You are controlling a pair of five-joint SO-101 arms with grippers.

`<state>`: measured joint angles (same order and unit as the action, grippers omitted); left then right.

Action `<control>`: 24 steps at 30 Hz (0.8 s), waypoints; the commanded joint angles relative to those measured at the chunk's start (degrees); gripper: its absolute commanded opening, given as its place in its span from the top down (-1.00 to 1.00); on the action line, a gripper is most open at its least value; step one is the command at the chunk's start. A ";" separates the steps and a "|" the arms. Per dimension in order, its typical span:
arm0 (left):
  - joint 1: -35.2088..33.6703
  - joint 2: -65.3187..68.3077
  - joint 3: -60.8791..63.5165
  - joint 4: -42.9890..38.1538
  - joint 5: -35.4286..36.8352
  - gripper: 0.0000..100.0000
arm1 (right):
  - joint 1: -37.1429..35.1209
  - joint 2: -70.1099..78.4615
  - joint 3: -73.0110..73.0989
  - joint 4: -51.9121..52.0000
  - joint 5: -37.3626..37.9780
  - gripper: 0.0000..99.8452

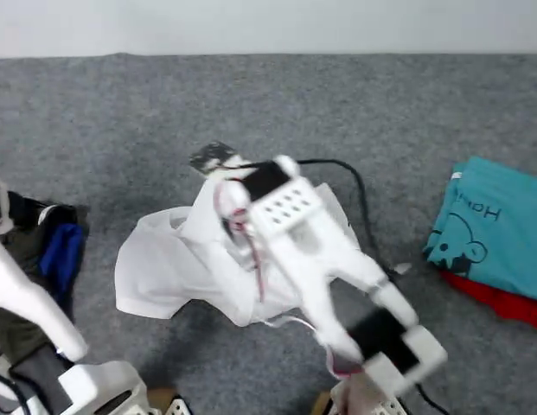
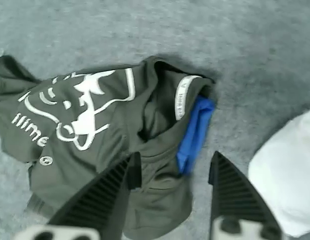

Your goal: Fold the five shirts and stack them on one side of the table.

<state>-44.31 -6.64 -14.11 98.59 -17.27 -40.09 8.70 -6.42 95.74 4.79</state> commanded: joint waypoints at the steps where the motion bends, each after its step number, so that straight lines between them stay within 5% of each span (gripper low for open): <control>1: -1.41 -2.02 -0.04 -1.93 -0.62 0.57 | -2.77 8.75 -14.51 5.49 -3.60 0.47; 13: -1.41 -2.02 0.22 -4.40 -0.70 0.57 | -4.88 24.66 -22.59 6.99 -9.41 0.49; 20: -1.23 -2.02 0.84 -4.75 -0.62 0.57 | -4.53 25.98 -22.68 6.99 -8.26 0.98; 24: -1.14 -2.02 2.68 -4.75 -0.62 0.57 | -2.95 24.48 -22.68 7.16 -6.07 0.98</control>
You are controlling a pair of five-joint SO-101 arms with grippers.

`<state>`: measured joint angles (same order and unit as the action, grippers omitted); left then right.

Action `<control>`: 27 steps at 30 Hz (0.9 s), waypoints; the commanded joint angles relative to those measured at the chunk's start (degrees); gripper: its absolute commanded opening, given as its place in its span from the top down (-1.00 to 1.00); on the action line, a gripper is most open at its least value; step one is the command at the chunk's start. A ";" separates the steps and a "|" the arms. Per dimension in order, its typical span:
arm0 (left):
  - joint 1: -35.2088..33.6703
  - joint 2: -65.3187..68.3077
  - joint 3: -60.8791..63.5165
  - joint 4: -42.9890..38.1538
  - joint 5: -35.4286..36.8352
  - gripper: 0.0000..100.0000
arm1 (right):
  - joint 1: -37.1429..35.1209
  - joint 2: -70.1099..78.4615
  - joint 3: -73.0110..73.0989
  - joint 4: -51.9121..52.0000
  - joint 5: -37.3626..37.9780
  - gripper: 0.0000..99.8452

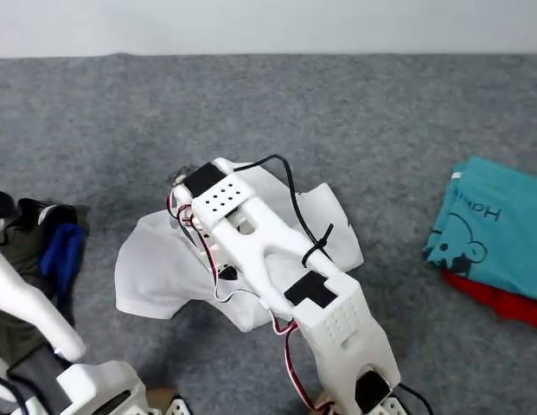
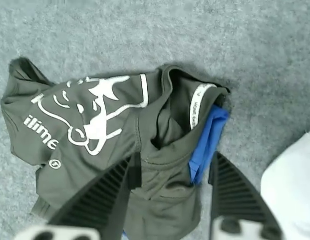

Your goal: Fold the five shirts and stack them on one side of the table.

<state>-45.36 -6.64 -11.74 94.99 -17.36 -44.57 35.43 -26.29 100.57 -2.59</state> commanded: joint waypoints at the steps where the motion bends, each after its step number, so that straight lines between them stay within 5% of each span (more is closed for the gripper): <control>1: -0.09 -2.20 0.66 -1.14 -0.53 0.57 | 2.33 -3.30 -2.81 2.33 1.32 0.98; 8: 3.25 -2.20 0.75 1.14 -0.88 0.57 | 13.05 -18.15 -2.90 2.33 7.91 0.98; 19: 22.68 -2.02 9.01 5.01 -9.76 0.57 | 38.73 -40.66 -2.90 2.24 16.35 0.98; 27: 40.79 -1.93 27.91 1.67 -13.36 0.56 | 40.75 -41.27 -2.55 2.24 16.26 0.98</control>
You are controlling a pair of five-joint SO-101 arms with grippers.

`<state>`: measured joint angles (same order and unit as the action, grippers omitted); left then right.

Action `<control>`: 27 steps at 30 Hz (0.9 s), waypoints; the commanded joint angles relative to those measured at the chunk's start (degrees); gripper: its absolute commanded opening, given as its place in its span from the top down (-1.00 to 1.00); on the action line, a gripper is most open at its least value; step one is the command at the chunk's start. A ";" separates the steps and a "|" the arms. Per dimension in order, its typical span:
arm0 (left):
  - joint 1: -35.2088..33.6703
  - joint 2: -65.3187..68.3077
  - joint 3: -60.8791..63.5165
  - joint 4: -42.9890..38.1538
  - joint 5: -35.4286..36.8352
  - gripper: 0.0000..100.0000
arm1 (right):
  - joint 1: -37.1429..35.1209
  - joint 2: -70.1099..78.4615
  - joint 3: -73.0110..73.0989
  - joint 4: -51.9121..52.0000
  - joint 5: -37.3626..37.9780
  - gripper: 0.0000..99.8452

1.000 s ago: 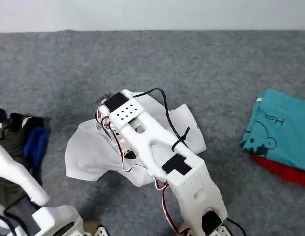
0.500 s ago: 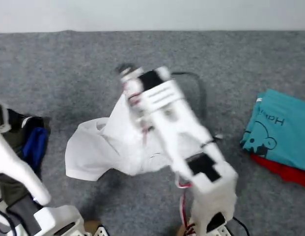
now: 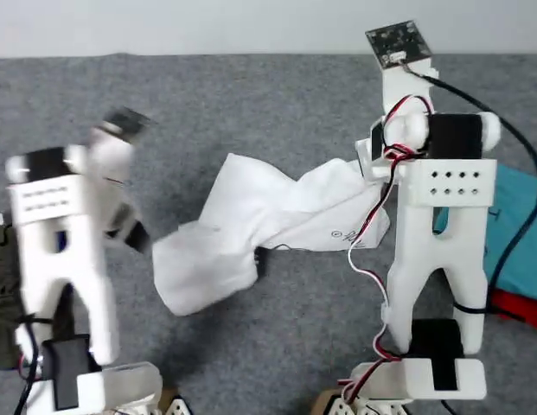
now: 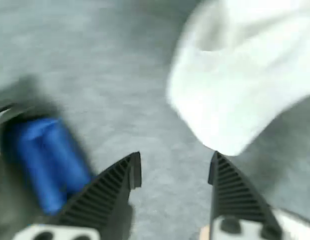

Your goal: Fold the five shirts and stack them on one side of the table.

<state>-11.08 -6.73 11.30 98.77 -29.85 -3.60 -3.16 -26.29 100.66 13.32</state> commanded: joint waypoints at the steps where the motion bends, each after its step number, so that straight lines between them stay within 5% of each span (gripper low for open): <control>1: 8.88 -1.85 7.16 -2.81 -0.88 0.56 | -0.57 -2.68 -2.46 2.15 0.26 0.98; 9: 20.66 -1.85 21.32 -8.44 -0.97 0.49 | -0.48 -2.77 0.97 2.07 0.44 0.98; 18: 16.62 -0.88 27.74 -18.64 -0.97 0.49 | -0.48 -2.77 1.14 2.07 0.44 0.98; 27: 16.18 14.95 23.43 -22.07 -0.70 0.59 | -0.57 -2.77 1.14 2.07 0.44 0.98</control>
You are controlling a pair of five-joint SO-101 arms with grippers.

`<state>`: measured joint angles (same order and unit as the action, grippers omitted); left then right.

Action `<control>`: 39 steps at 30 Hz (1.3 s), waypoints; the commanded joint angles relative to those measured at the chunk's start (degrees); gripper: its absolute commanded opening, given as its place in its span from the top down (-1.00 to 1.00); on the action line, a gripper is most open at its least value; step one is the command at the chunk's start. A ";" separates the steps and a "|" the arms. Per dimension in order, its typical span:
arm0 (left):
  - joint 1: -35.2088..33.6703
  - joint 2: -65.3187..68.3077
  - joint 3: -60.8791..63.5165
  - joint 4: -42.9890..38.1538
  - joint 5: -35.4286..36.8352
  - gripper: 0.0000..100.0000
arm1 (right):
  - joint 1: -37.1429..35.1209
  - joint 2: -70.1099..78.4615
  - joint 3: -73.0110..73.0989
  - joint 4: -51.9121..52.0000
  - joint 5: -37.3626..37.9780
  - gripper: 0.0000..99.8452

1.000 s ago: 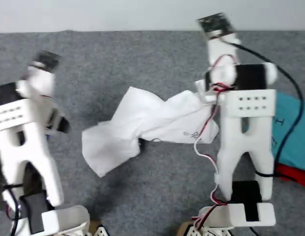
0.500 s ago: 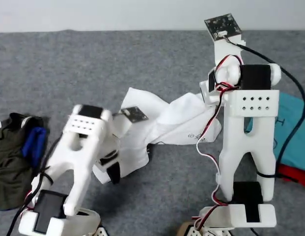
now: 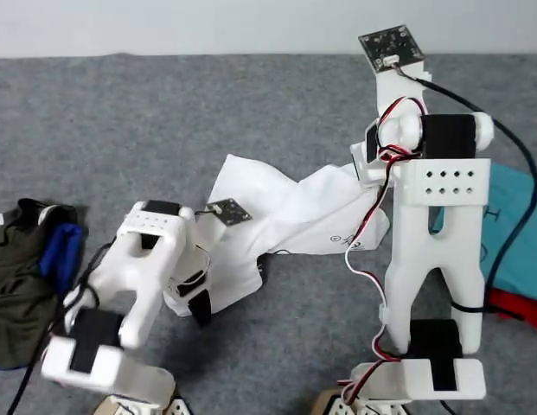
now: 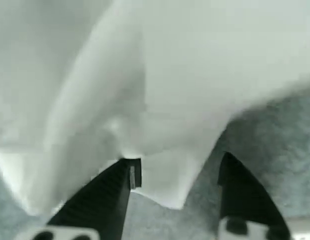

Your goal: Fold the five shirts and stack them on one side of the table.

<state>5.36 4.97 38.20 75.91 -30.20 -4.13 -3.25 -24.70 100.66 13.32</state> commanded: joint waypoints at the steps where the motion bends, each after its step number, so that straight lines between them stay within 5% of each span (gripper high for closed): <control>1: -0.26 4.40 -4.79 1.14 -0.35 0.65 | -0.04 -2.68 -0.44 2.07 0.44 0.98; 5: -0.35 5.98 -9.89 3.08 -0.53 1.00 | 0.04 -3.12 -0.62 2.07 0.44 0.98; 12: -6.51 -7.30 -28.44 17.67 0.09 0.99 | 5.49 -3.21 -3.43 2.07 0.44 0.98; 17: -11.60 -17.85 -46.99 20.66 7.03 0.99 | 7.16 -3.21 -7.56 1.98 0.44 0.98; 30: -11.52 -19.60 -80.66 10.99 14.59 0.91 | 6.99 -3.21 -20.40 -5.76 0.00 0.98; 39: -11.52 -19.87 -88.40 5.98 13.01 0.91 | 6.99 -3.21 -35.60 -7.60 0.00 0.98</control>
<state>-5.89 -13.14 -48.31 83.56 -16.22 2.20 -3.25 -54.24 93.98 13.32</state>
